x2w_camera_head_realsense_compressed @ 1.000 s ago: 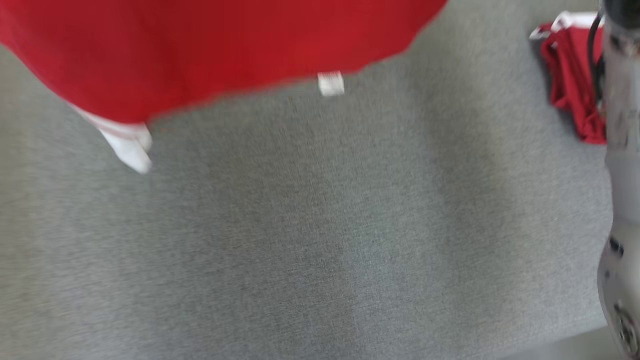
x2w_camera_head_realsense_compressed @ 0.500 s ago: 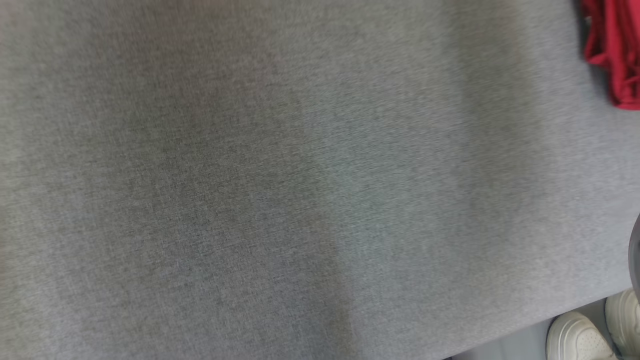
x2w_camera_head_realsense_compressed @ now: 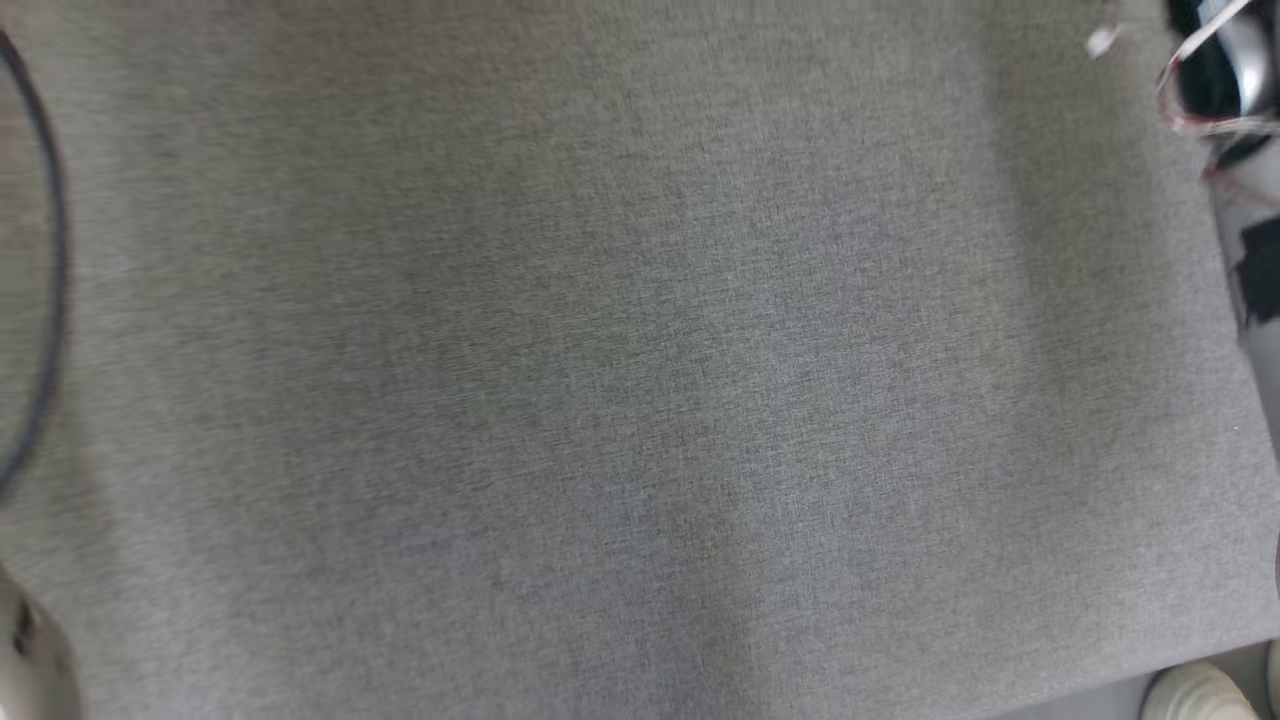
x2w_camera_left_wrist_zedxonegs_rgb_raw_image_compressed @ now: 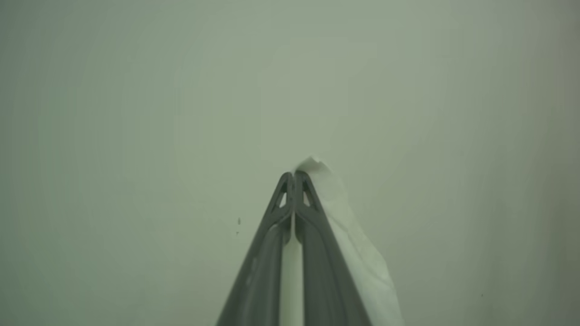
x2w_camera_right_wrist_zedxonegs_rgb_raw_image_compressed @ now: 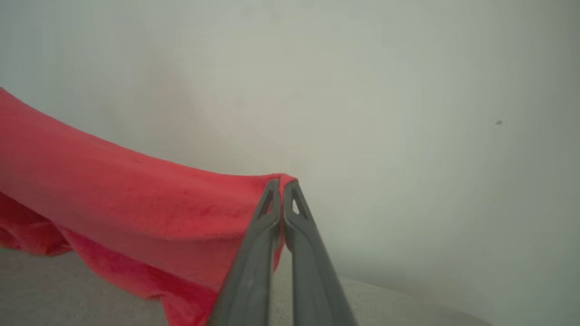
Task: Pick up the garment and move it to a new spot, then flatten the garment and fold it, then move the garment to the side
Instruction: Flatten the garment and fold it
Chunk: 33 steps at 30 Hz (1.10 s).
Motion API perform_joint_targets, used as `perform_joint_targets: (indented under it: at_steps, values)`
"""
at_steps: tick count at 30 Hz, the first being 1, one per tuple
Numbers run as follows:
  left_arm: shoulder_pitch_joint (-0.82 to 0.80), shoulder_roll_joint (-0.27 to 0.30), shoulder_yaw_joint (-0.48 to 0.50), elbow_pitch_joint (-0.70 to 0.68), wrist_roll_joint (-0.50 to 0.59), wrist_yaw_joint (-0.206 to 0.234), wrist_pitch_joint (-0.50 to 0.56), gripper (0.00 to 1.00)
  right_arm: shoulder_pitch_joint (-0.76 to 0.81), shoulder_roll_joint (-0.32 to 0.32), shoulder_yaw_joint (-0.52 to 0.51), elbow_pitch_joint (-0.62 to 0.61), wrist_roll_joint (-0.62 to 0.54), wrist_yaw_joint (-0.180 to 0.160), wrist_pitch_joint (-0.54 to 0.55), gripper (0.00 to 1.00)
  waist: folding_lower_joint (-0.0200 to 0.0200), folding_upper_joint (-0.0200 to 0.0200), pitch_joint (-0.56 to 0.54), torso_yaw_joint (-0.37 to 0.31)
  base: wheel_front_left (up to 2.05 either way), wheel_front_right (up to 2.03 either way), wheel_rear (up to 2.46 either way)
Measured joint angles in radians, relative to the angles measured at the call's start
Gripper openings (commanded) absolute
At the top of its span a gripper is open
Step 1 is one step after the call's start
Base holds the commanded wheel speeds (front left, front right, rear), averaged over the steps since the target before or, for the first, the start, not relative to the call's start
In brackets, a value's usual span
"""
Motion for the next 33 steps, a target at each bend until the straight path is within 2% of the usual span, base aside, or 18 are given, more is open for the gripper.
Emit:
perform_joint_targets:
  at_steps: [5, 14, 18, 27, 33]
  values:
    - [0.125, 0.006, -0.013, 0.014, -0.053, -0.001, 0.000, 0.00, 0.071, -0.025, 0.015, -0.029, 0.048, 0.000, 0.062, 0.00, -0.0001, 0.0000, -0.040, 0.015, 0.00, 0.00, 0.00]
    - [0.423, -0.018, -0.073, -0.007, -0.184, -0.001, 0.017, 0.00, 0.285, -0.040, -0.009, -0.114, 0.130, 0.000, 0.255, 0.00, -0.0002, -0.0001, -0.155, 0.044, 0.00, 0.00, 0.00]
    - [0.580, -0.019, -0.104, -0.029, -0.254, -0.001, 0.039, 0.00, 0.392, -0.040, -0.023, -0.166, 0.151, 0.000, 0.283, 0.00, -0.0003, -0.0001, -0.212, 0.054, 0.00, 0.00, 0.00]
    - [0.845, -0.028, -0.190, -0.041, -0.375, -0.001, 0.055, 0.00, 0.635, -0.009, -0.150, -0.210, 0.194, 0.000, 0.310, 0.00, -0.0004, -0.0002, -0.338, 0.081, 0.00, 0.00, 0.00]
    - [0.968, -0.004, -0.237, -0.059, -0.468, -0.001, 0.084, 0.00, 0.770, 0.025, -0.249, -0.248, 0.197, 0.000, 0.348, 0.00, -0.0004, -0.0002, -0.409, 0.103, 0.00, 0.00, 0.00]
